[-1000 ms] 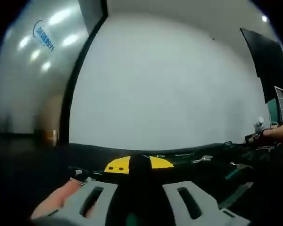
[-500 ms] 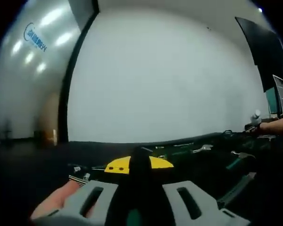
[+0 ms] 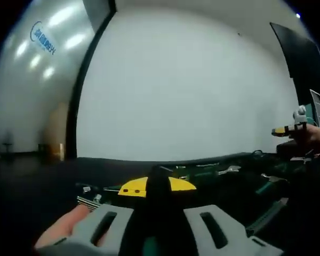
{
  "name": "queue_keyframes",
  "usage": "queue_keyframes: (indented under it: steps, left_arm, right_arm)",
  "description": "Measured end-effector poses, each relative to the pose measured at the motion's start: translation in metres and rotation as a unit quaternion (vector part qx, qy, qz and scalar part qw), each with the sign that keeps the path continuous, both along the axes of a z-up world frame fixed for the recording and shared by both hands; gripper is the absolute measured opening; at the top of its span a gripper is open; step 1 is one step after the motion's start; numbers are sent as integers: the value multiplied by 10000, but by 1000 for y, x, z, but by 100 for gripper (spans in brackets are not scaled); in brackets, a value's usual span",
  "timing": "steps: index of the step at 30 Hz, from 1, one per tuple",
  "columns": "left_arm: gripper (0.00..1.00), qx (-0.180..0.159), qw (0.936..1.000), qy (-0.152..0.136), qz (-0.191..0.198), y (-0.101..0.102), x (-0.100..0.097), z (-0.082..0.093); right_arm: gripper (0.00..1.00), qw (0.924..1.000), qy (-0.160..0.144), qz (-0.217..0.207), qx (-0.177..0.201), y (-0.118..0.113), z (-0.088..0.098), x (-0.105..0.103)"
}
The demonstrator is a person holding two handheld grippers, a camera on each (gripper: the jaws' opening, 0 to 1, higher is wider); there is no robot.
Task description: Pick up the tools and put them into their designated positions in the toolbox.
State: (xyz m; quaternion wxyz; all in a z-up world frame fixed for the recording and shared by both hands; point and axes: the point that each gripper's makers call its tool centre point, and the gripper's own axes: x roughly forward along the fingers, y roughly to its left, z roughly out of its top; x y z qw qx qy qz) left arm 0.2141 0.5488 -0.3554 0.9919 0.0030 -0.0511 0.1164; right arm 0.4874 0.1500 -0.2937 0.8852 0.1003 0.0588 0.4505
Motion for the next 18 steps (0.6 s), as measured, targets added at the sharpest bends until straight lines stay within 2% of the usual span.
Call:
queue_keyframes:
  steps: [1, 2, 6, 8, 9, 10, 11, 12, 13, 15, 16, 18]
  left_arm:
    - [14, -2, 10000, 6, 13, 1, 0, 0]
    - [14, -15, 10000, 16, 16, 1, 0, -1]
    - [14, -53, 10000, 19, -3, 0, 0, 0]
    - [14, -53, 10000, 18, 4, 1, 1, -1]
    - [14, -55, 10000, 19, 5, 1, 1, -1]
    - [14, -58, 10000, 22, 1, 2, 1, -1]
    - [14, -64, 10000, 22, -9, 2, 1, 0]
    - [14, -63, 10000, 16, -16, -3, -1, 0]
    - [14, -73, 10000, 19, -21, -7, -3, 1]
    - [14, -83, 10000, 12, -16, -9, -5, 2]
    - [14, -90, 10000, 2, -16, -9, -5, 2]
    - [14, -102, 9999, -13, -10, -12, -7, 3]
  right_arm:
    - [35, 9998, 27, 200, -29, 15, 0, -17]
    - [35, 9994, 38, 325, -78, 25, 0, -24]
    - [35, 9921, -330, 1000, -676, 77, -8, -60]
    - [35, 9842, -540, 1350, -1013, 97, -16, -75]
    - [35, 9751, -676, 1670, -1295, 112, -25, -89]
    - [35, 9694, -755, 1838, -1444, 120, -30, -97]
    - [35, 9652, -782, 1943, -1564, 129, -33, -91]
    - [35, 9599, -820, 2058, -1718, 137, -39, -95]
    - [35, 9579, -858, 2103, -1755, 141, -41, -100]
    - [35, 9579, -732, 2185, -1714, 150, -46, -104]
    - [35, 9584, -561, 2226, -1696, 153, -53, -112]
    - [35, 9577, -504, 2239, -1736, 158, -57, -113]
